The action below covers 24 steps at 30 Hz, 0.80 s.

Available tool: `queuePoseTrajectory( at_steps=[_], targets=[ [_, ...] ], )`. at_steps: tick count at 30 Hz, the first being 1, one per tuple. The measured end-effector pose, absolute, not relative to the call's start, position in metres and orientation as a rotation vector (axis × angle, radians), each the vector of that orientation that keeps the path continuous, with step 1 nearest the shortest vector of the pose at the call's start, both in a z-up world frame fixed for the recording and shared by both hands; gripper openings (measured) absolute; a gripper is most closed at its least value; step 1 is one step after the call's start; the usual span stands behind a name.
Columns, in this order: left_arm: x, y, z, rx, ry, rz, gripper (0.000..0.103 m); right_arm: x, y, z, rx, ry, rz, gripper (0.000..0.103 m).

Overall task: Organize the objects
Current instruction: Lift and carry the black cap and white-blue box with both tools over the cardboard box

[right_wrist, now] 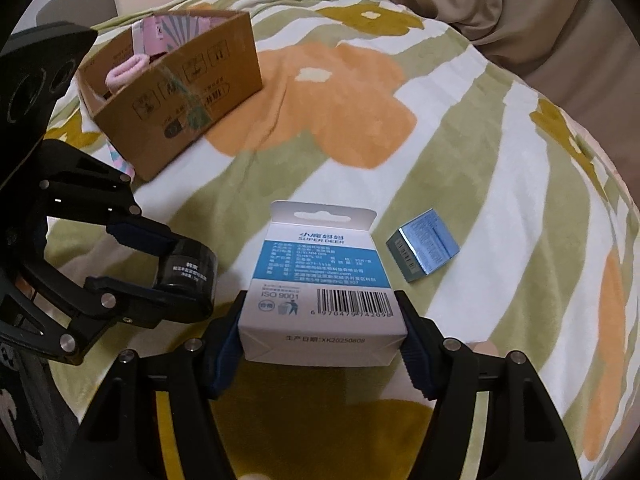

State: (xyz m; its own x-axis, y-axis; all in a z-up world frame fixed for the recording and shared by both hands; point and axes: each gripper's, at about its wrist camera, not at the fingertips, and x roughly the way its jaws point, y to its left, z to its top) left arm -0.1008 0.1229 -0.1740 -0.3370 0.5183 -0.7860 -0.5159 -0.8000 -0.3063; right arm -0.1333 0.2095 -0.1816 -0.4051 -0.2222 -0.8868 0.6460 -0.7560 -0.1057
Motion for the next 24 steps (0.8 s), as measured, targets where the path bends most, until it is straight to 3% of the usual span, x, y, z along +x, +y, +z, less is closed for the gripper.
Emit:
queuePoseTrajectory(
  at_steps=[24],
  targets=[
    [-0.098,0.007,-0.073,-1.103,-0.029,2.363,0.028,-0.131,0.145,-0.067,1.061,0.547,-2.405,0.063]
  ],
)
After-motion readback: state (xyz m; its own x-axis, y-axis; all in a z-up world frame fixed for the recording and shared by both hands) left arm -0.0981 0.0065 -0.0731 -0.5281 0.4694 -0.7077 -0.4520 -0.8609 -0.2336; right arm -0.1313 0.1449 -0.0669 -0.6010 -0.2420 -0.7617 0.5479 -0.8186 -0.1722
